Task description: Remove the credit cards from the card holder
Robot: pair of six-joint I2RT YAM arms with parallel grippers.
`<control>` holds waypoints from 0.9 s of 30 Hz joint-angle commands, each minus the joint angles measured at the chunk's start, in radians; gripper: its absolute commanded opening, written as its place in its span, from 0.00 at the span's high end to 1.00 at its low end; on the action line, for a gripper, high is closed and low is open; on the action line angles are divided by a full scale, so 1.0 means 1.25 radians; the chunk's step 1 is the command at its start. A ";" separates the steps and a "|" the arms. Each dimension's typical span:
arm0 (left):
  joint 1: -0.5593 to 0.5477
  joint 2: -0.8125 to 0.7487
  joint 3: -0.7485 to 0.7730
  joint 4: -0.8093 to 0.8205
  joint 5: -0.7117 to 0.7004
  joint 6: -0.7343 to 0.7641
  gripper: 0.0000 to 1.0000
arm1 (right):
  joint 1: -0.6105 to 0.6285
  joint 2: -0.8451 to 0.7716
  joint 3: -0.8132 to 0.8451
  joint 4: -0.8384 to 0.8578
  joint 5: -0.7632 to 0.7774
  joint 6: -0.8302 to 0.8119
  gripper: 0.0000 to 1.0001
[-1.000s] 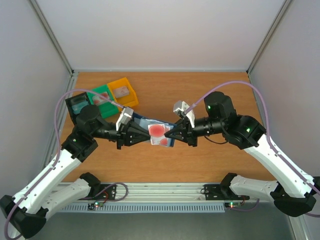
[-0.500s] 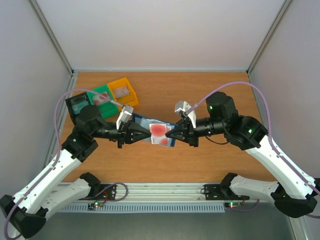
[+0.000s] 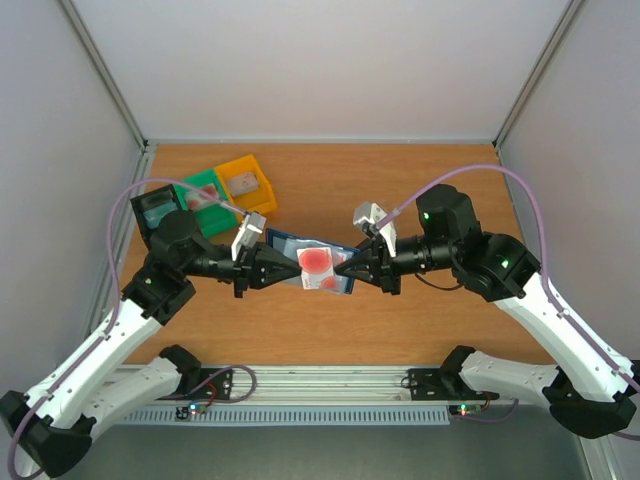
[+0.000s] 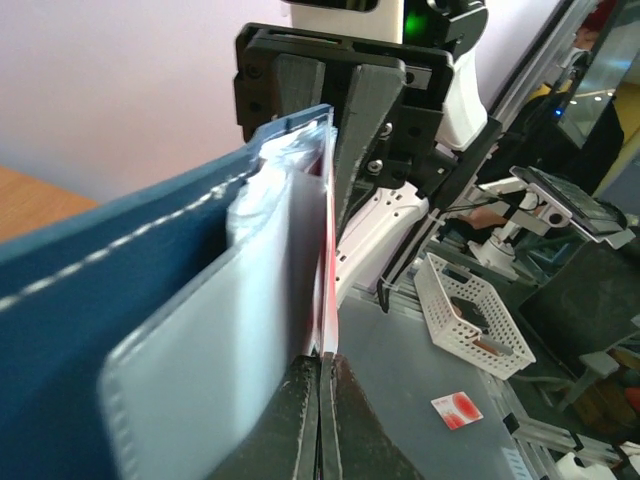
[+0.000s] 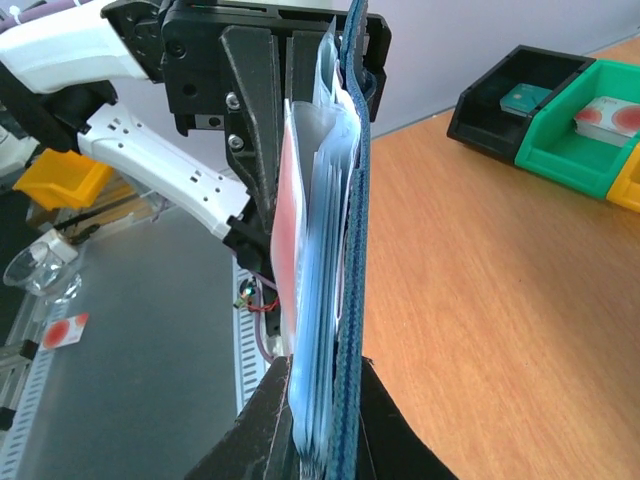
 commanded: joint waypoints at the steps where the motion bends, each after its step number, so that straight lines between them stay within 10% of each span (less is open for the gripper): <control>1: -0.024 0.006 -0.017 0.107 0.001 -0.046 0.96 | -0.003 0.002 0.015 0.011 -0.033 -0.004 0.99; 8: -0.026 0.005 -0.021 0.136 -0.020 -0.079 0.76 | -0.003 0.003 0.014 0.016 -0.048 -0.002 0.99; 27: 0.011 -0.015 -0.009 -0.023 -0.146 -0.078 1.00 | -0.029 -0.006 -0.009 0.012 0.017 0.036 0.99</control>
